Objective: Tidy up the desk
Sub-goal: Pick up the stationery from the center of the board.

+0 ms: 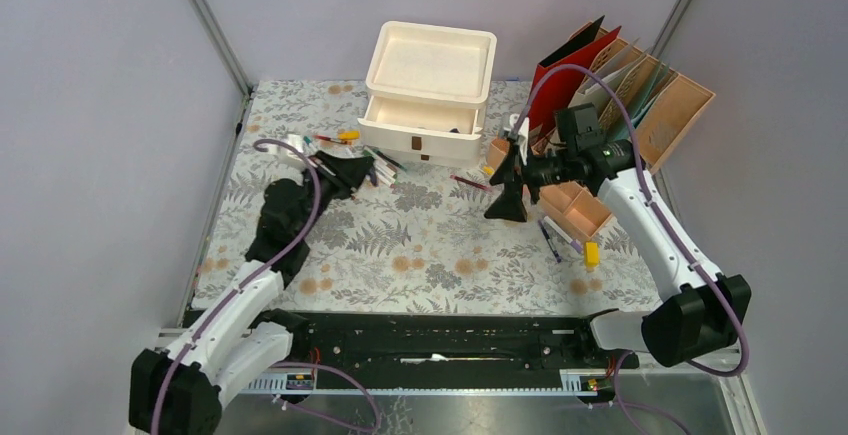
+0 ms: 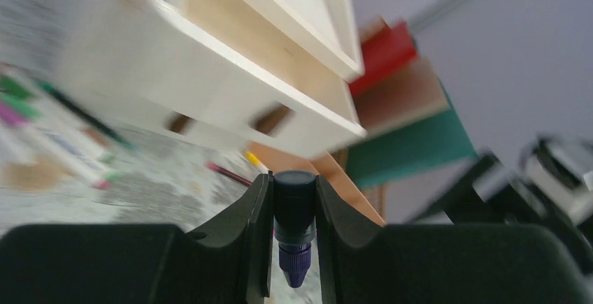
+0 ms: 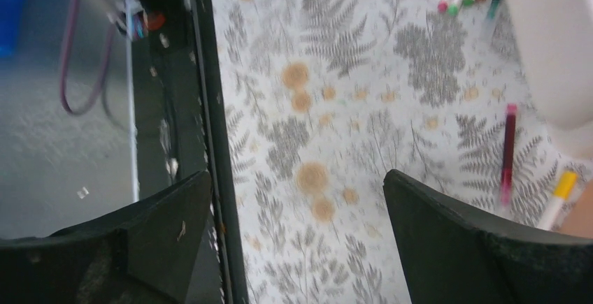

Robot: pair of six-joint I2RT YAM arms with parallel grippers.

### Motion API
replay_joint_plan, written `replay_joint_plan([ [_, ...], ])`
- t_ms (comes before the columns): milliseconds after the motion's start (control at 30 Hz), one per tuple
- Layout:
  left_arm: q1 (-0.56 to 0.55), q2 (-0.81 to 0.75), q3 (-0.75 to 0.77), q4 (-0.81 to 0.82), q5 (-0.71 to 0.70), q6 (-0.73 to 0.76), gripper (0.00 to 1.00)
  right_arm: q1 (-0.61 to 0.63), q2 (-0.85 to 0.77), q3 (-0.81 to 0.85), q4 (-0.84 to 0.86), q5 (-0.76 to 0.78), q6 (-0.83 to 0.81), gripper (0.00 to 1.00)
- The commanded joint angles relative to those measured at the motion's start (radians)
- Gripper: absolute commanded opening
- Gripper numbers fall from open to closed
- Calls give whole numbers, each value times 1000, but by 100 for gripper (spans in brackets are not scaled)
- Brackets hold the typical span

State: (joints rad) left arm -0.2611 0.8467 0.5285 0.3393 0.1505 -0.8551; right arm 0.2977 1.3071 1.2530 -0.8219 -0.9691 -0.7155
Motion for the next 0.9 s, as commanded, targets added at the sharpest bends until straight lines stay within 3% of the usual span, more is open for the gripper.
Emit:
replay_joint_plan([
  [0,-210,36,11,208,-55,-56,0,12,54,82,308,-160,490,100],
  [167,-373,112,38,343,-179,-57,0,63,101,103,498,-93,735,100],
  [467,-535,247,120,422,-322,-55,0,164,185,149,555,5,875,97],
  [867,-578,268,119,455,-402,-20,0,198,199,79,669,-37,979,70],
])
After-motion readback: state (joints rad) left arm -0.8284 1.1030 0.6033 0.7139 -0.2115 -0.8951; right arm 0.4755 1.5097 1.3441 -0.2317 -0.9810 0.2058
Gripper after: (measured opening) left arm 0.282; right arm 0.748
